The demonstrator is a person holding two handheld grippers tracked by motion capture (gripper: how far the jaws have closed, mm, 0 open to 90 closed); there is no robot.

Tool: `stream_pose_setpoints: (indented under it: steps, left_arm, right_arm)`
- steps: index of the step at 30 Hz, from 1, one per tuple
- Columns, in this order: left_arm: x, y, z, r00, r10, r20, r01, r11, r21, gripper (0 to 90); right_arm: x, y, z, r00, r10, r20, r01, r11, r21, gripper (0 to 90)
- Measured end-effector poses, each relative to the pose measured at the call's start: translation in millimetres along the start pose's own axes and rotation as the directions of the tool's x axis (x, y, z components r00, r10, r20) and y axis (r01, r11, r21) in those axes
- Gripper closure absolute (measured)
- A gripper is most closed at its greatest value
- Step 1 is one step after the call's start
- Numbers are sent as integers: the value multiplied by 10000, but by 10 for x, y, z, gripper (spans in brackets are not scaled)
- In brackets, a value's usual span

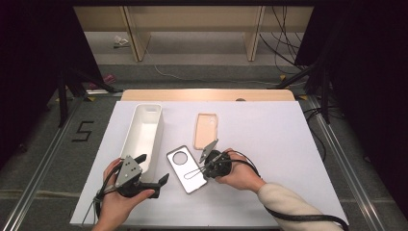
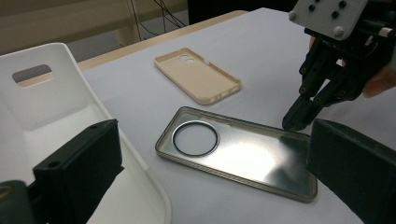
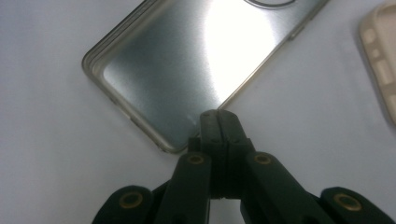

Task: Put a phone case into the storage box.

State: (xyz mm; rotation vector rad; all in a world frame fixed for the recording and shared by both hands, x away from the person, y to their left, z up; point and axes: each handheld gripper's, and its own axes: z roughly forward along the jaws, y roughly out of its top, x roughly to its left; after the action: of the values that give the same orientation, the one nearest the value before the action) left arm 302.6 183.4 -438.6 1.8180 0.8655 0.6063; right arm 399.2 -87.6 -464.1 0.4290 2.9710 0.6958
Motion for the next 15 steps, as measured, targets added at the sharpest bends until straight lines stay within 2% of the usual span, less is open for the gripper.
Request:
stream_pose_setpoints:
  steps: [5,9,15]
  left_arm:
    - [1,0,-1,10000,31,10,-31,10000,16,28]
    - [-2,0,1,10000,44,14,-44,10000,35,28]
    - [-1,-1,4,10000,65,33,-65,10000,50,28]
  right_arm:
    - [129,44,10,9992,-195,-343,191,9997,-122,900]
    - [197,67,19,9985,-341,-432,334,9993,-164,900]
    - [234,78,26,9973,-416,-610,402,9989,-229,900]
